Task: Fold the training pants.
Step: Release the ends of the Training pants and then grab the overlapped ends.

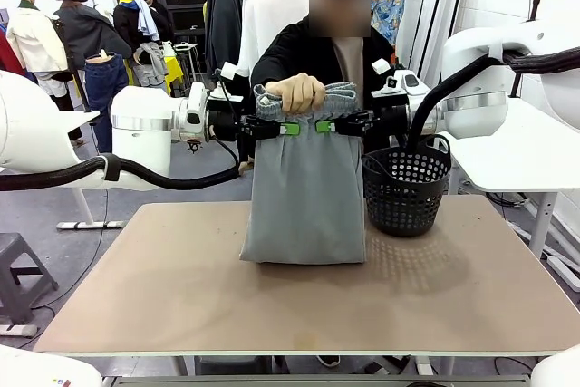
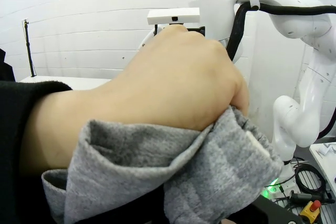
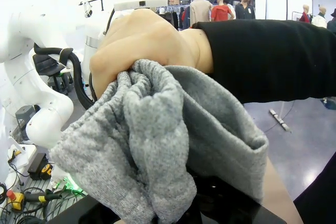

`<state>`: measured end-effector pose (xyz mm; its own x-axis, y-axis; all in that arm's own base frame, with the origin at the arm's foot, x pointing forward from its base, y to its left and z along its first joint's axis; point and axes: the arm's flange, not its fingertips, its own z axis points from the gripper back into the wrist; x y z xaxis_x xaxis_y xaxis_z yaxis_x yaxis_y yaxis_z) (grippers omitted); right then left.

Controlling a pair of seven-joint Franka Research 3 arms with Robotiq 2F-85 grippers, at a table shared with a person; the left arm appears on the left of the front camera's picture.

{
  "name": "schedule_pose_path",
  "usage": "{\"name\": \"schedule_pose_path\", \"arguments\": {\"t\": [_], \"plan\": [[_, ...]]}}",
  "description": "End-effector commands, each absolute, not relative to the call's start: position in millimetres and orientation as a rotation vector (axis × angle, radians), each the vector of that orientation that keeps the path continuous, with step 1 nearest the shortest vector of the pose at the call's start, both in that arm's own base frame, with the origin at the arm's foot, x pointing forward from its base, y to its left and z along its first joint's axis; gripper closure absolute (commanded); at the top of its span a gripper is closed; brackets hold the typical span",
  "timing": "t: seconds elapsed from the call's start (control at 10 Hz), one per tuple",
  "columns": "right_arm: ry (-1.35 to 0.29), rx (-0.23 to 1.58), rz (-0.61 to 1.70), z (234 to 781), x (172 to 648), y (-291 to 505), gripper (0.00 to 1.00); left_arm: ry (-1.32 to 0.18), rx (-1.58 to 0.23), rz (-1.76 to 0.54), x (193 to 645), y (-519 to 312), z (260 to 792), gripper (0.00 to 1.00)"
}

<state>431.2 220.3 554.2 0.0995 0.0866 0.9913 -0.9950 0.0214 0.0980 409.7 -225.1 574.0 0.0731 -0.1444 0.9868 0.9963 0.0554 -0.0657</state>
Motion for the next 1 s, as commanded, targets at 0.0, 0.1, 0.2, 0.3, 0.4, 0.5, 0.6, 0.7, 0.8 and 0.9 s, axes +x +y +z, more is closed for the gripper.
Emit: {"name": "schedule_pose_path", "arguments": {"t": [0.0, 0.1, 0.2, 0.3, 0.4, 0.5, 0.6, 0.7, 0.8, 0.9], "plan": [[-1.045, 1.22, 1.158, 555.9, 429.7, 219.5, 0.64, -1.076, -1.106, -1.143, 407.7, -223.5, 571.7, 0.68], [-1.04, 1.224, 1.152, 556.2, 429.7, 219.3, 0.44, -1.069, -1.108, -1.137, 406.6, -223.4, 569.7, 0.48], [-1.04, 1.227, 1.148, 556.4, 429.9, 219.1, 0.25, -1.073, -1.111, -1.131, 406.0, -223.1, 568.3, 0.28], [-1.04, 1.228, 1.143, 556.7, 429.4, 218.5, 0.05, -1.08, -1.108, -1.127, 404.9, -222.9, 567.9, 0.08], [-1.037, 1.23, 1.142, 556.3, 430.3, 218.6, 0.0, -1.093, -1.102, -1.125, 404.9, -221.6, 568.6, 0.0], [-1.039, 1.229, 1.141, 556.1, 430.8, 218.3, 0.0, -1.107, -1.105, -1.122, 404.6, -220.0, 569.9, 0.0], [-1.041, 1.223, 1.141, 556.7, 430.3, 217.7, 0.0, -1.117, -1.107, -1.121, 403.4, -219.5, 571.4, 0.0], [-1.046, 1.221, 1.14, 556.9, 430.5, 217.1, 0.0, -1.122, -1.108, -1.12, 402.9, -219.0, 572.4, 0.0], [-1.049, 1.216, 1.143, 557.1, 430.6, 216.8, 0.0, -1.124, -1.112, -1.121, 402.4, -218.7, 572.1, 0.0], [-1.052, 1.21, 1.146, 557.4, 430.9, 217.2, 0.0, -1.123, -1.113, -1.121, 402.6, -218.3, 572.1, 0.0]]}}
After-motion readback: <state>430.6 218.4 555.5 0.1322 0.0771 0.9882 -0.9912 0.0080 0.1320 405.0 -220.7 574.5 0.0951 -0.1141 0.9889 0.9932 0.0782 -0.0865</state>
